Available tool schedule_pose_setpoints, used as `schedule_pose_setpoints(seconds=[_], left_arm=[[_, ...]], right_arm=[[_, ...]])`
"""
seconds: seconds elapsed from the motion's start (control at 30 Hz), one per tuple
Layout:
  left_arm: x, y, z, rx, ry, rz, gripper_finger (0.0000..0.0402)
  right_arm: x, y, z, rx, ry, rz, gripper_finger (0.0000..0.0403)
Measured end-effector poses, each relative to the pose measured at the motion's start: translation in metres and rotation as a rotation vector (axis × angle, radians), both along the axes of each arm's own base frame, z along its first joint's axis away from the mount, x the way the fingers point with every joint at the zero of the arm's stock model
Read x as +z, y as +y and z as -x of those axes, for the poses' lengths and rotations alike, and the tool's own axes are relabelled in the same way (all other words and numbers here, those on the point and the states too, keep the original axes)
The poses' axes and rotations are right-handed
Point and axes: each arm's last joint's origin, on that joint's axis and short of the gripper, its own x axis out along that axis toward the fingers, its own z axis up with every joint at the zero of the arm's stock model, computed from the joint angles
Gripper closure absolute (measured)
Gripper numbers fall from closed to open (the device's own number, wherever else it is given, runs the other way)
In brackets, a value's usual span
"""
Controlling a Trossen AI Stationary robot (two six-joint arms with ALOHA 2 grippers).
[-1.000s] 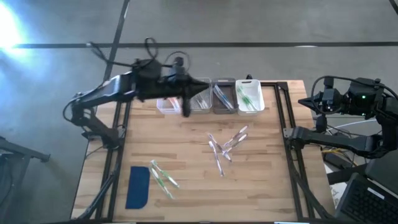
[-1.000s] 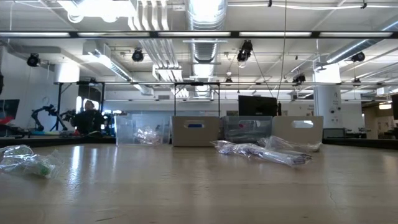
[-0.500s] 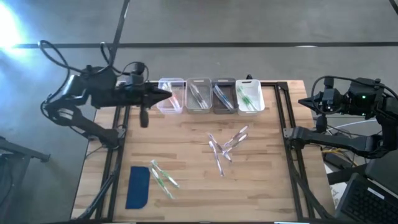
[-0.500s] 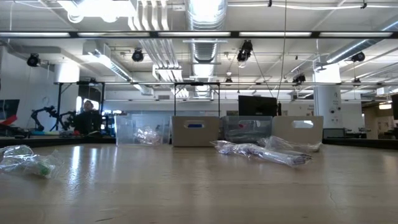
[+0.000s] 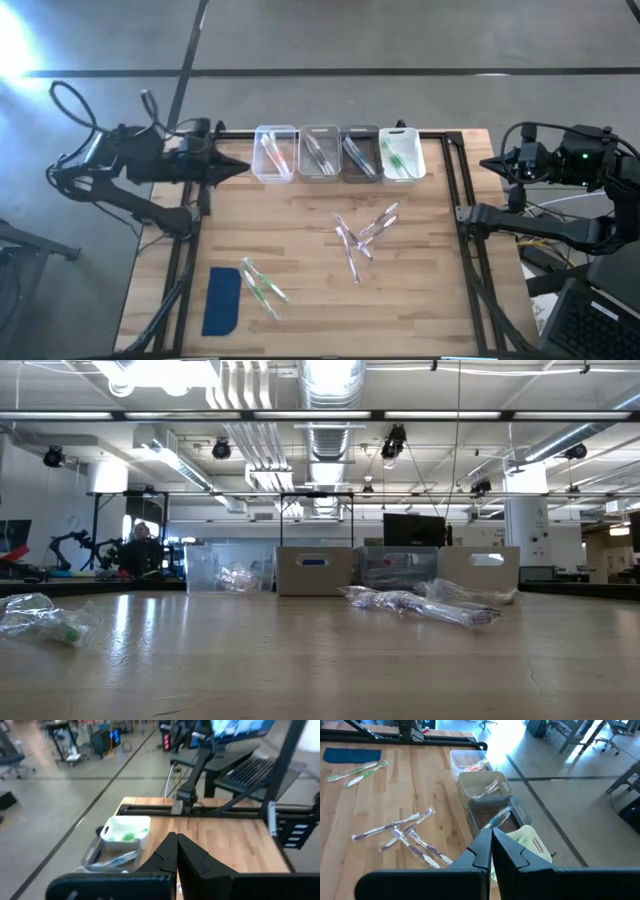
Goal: Pick & Place Toothbrushes
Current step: Put the green toothbrush into the white bin
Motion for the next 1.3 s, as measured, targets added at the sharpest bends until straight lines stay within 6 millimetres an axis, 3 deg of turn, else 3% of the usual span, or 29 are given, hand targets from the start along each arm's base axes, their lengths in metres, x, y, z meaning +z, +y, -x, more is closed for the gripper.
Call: schedule_pose_setpoints(seconds=[0.23, 0.4, 0.73, 0.87, 1.0, 1.13, 1.3], left_arm=[[-0.035, 0.003, 0.025, -0.001, -0.187, 0.031, 0.0398], [-0.063, 0.003, 0.027, 0.001, -0.244, 0.064, 0.0387], [-0.121, -0.004, -0.013, 0.025, -0.262, 0.271, 0.0384], [-0.138, -0.008, -0.031, 0.037, -0.23, 0.381, 0.0356], [-0.137, -0.013, -0.048, -0.042, -0.254, 0.431, 0.0301], [-0.14, -0.02, -0.065, -0.156, -0.173, 0.445, 0.0244], [-0.137, -0.027, -0.08, -0.289, -0.102, 0.427, 0.02]], right_arm=[[0.0, 0.0, 0.0, -0.001, -0.001, -0.001, 0.0394], [0.0, 0.0, 0.0, -0.001, -0.001, -0.001, 0.0394], [0.0, 0.0, 0.0, -0.001, 0.0, -0.001, 0.0394], [0.0, 0.0, 0.0, -0.001, 0.0, -0.001, 0.0394], [0.0, 0.0, 0.0, -0.001, -0.001, -0.001, 0.0394], [0.0, 0.0, 0.0, -0.001, -0.001, -0.001, 0.0394], [0.0, 0.0, 0.0, -0.002, -0.001, -0.001, 0.0394]])
